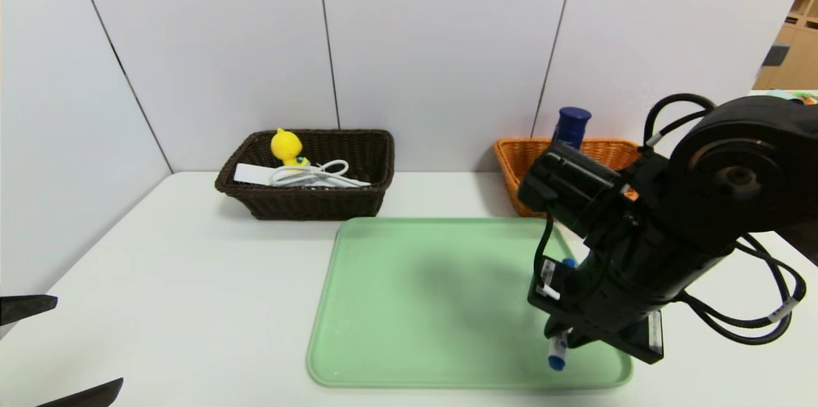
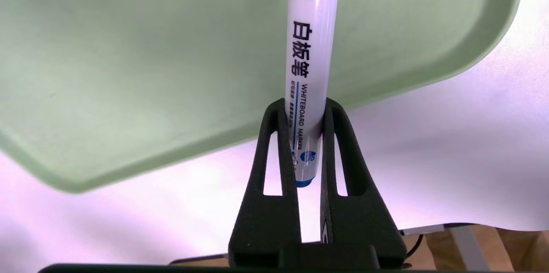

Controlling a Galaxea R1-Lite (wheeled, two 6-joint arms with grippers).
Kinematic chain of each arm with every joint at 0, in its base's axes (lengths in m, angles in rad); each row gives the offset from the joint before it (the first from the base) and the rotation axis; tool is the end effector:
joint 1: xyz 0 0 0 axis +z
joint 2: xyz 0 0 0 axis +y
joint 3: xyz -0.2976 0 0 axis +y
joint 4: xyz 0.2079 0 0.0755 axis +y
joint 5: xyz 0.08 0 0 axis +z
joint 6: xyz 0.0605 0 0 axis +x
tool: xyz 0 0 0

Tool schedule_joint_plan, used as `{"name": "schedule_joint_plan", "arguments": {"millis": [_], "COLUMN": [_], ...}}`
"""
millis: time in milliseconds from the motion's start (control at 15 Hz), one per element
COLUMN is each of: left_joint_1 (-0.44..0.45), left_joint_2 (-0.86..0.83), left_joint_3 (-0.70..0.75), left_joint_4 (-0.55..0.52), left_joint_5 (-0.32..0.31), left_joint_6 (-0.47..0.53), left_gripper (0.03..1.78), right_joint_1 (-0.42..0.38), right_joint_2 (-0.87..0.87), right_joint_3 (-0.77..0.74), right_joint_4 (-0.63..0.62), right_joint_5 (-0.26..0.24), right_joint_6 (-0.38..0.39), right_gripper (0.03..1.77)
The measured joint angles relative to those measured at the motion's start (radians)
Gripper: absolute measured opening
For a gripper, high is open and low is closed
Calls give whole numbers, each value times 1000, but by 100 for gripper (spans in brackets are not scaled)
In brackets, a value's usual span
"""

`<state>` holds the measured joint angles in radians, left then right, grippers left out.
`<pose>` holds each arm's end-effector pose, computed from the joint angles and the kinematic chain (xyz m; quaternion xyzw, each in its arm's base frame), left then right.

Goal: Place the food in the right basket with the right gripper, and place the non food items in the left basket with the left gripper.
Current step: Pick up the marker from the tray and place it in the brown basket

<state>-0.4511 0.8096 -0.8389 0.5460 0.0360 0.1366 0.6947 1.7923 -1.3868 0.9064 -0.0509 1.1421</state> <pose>0.1111 -0.0514 0.2276 0.1260 0.2338 -0.2157 0.9397 0.2495 0.2039 0.1420 0.2194 0.6134 -0.0961 0.7526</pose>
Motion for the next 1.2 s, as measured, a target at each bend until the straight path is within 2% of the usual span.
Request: {"name": "schedule_joint_plan", "arguments": {"millis": [133,333,467,733,1000,1200], "left_joint_1": [0,0,0,0,0,0], "left_joint_2": [0,0,0,-1,-1,-3], "left_joint_3": [0,-1,-1,-3,-3,-1], "left_joint_4": [-1,-1,-2,-1,0,-1], "left_joint_5": [-4,-4,-4,-5,-4,-4], "left_joint_6": [-1,-1,-1,0,-1,-1], "left_gripper": [169,169,169,169,169,169], "right_joint_1": [19,53,63,67,69,67], "right_joint_2": [-29,-54,-64,-73,-70,-63], "right_joint_3": [-31,-87,-130,-204,-256,-285], "right_joint_4": [13,13,11,9,3,-35], "right_joint_5": [-18,-119,-163,-196,-200,-212], "right_joint_6": [-22,-87,-141,-225,-304,-412], "right_gripper": [18,18,18,18,18,18]}}
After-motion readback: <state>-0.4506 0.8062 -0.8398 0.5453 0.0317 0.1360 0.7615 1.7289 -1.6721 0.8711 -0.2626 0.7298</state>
